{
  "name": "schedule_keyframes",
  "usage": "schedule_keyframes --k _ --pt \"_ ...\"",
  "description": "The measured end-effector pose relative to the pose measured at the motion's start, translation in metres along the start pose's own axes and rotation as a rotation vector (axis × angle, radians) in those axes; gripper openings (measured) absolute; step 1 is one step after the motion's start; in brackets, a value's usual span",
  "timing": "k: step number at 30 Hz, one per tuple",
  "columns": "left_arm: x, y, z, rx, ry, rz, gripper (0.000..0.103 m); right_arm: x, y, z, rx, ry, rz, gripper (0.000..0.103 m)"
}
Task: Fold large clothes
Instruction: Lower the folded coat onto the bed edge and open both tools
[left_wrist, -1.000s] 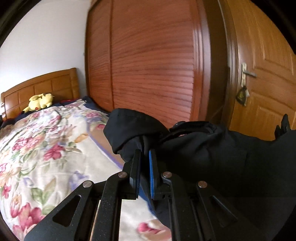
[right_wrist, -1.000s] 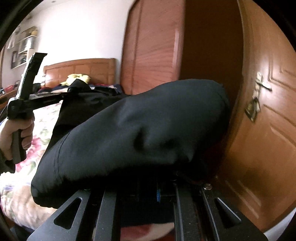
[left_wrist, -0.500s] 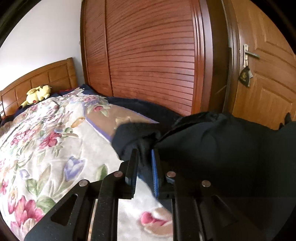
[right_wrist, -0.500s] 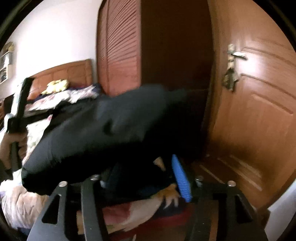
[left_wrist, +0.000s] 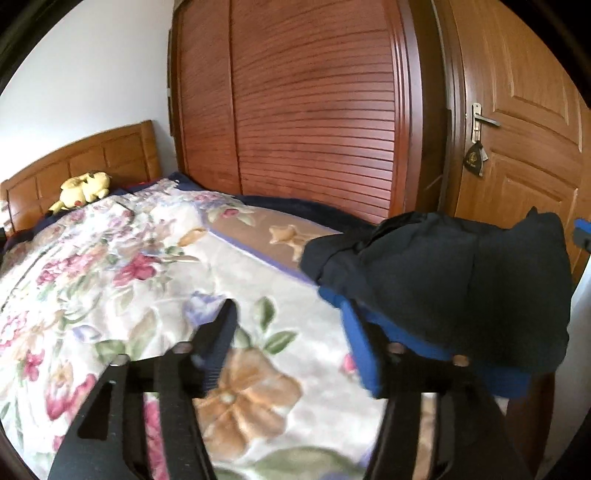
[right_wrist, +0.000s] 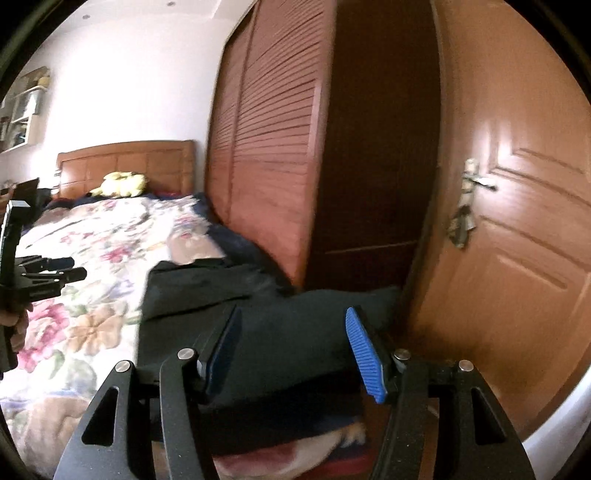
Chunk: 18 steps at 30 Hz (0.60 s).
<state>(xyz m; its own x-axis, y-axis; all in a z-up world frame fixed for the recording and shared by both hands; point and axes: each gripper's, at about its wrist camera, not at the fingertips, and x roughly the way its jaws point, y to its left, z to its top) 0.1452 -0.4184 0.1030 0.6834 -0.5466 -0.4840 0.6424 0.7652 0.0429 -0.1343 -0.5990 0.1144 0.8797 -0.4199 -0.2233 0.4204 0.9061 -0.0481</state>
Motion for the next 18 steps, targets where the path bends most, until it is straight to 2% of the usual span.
schedule_keyframes --k 1,3,5,13,18 --pt "-0.006 0.004 -0.003 0.005 -0.012 0.001 0.075 0.004 0.005 -0.001 0.004 0.011 0.019 0.061" --pt "-0.018 0.012 -0.008 0.005 -0.028 -0.007 0.079 0.016 0.012 -0.003 0.003 0.035 0.035 0.061" --pt "-0.028 0.019 -0.014 0.001 -0.03 -0.014 0.081 0.025 0.019 -0.008 0.001 0.072 0.023 0.06" --pt "-0.067 0.035 -0.041 0.046 -0.057 0.007 0.087 0.071 -0.001 -0.017 0.059 0.187 -0.028 0.061" --pt "-0.099 0.045 -0.062 0.04 -0.062 0.037 0.088 0.059 -0.001 0.0 0.075 0.162 -0.057 0.061"
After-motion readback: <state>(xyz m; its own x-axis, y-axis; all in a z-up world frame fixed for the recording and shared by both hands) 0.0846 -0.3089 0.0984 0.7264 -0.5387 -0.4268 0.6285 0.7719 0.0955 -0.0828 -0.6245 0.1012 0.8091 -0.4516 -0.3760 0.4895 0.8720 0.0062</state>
